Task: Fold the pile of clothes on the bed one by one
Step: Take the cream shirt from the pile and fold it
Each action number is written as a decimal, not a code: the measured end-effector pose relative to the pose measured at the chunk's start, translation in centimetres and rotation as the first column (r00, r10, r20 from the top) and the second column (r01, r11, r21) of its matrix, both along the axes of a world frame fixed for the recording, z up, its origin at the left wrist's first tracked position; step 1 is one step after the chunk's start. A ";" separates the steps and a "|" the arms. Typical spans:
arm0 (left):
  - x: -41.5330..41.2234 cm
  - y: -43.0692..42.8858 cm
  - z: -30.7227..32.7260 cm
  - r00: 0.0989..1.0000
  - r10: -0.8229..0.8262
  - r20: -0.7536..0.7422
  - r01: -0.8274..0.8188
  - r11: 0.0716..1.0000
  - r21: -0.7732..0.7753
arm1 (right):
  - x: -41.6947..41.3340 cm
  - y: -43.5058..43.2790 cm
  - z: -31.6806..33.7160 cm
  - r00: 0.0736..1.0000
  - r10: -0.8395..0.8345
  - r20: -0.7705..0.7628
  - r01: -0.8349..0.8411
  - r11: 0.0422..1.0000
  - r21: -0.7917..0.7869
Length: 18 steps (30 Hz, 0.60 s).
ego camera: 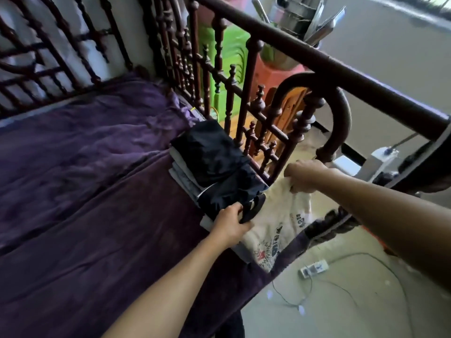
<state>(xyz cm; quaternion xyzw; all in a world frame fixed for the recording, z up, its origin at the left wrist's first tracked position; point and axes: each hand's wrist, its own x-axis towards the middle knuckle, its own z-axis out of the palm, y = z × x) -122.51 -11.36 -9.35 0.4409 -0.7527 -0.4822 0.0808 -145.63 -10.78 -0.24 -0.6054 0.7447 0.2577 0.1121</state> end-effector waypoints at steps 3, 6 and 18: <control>-1.0 -4.5 -2.7 0.997 0.076 0.033 -0.078 0.996 0.040 | -0.8 -5.3 -3.4 1.000 0.016 0.006 -0.016 0.999 0.047; -1.5 -9.7 -5.7 0.974 0.191 0.119 -0.199 0.978 0.058 | -1.4 -11.4 -7.6 0.996 0.073 0.044 -0.074 0.997 0.007; -1.4 -9.5 -14.6 0.932 -0.049 0.360 0.211 0.880 -0.425 | -0.6 -9.3 -21.9 0.928 0.242 0.284 -0.186 0.960 -0.209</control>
